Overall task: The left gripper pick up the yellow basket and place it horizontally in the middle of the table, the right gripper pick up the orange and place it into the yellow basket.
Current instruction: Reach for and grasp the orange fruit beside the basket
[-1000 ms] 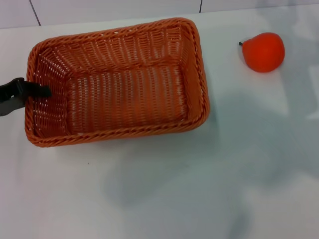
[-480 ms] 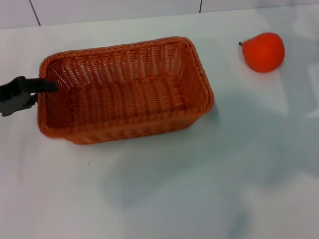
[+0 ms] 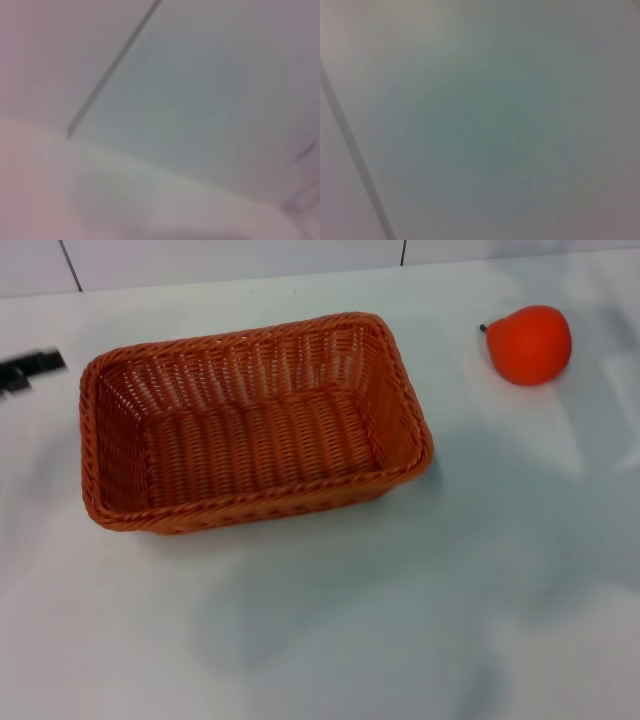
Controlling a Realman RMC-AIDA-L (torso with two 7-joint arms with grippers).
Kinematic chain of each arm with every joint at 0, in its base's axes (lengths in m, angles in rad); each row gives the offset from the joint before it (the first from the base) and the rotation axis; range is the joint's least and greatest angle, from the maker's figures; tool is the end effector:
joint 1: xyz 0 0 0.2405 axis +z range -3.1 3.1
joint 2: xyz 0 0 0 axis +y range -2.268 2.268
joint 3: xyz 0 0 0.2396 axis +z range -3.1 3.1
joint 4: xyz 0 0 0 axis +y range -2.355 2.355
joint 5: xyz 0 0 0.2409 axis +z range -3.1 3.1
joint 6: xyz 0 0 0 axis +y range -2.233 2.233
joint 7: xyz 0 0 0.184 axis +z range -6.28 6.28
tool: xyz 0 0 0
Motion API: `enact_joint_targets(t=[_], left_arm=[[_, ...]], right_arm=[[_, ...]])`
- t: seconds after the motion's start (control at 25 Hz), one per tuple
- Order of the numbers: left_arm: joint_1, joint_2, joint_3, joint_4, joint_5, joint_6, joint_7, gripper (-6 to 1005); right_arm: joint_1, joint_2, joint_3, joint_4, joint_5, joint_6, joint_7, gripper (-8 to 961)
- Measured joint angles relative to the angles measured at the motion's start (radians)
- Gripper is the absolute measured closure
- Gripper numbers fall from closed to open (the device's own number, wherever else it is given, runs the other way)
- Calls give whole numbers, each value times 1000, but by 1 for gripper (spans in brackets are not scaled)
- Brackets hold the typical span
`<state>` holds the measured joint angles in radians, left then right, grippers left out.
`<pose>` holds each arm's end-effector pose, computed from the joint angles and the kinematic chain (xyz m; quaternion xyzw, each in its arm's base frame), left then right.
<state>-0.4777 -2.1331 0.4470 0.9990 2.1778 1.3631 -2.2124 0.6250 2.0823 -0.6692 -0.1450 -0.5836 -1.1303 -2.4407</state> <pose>-0.3075 0.3965 0.0687 -0.7372 -0.5544 -0.2694 0.2766 0.3046 0.4489 0.0543 -0.3279 -0.5722 -0.5775 0.4812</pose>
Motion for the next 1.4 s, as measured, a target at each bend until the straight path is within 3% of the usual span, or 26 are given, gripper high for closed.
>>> enact_joint_targets(t=[0.12, 0.24, 0.48, 0.6, 0.76, 0.88, 1.2, 1.4], left_arm=[[45, -20, -22, -18, -192, -42, 230, 266], [83, -31, -43, -126, -448, -35, 515, 271], [104, -28, -46, -404, -785, 114, 1050, 273], [101, -30, -46, -516, -886, 186, 1257, 274], [92, -27, -46, -570, -918, 207, 1322, 278], [85, -26, -41, -578, -919, 202, 1323, 279], [77, -29, -39, -587, -919, 201, 1323, 279], [75, -29, -43, -590, -921, 201, 1322, 279]], right_arm=[[-33, -8, -79, -94, -82, 39, 95, 49], [-68, -37, -138, -227, -260, 108, 311, 49], [-66, -165, -191, -426, -843, 156, 779, 50], [-60, -189, -179, -535, -1109, 140, 1017, 50], [-37, -191, -155, -652, -1408, 81, 1217, 50], [4, -189, -145, -666, -1591, 53, 1300, 50], [56, -109, -152, -654, -1812, 158, 1339, 51], [68, -93, -157, -591, -1840, 232, 1324, 51]])
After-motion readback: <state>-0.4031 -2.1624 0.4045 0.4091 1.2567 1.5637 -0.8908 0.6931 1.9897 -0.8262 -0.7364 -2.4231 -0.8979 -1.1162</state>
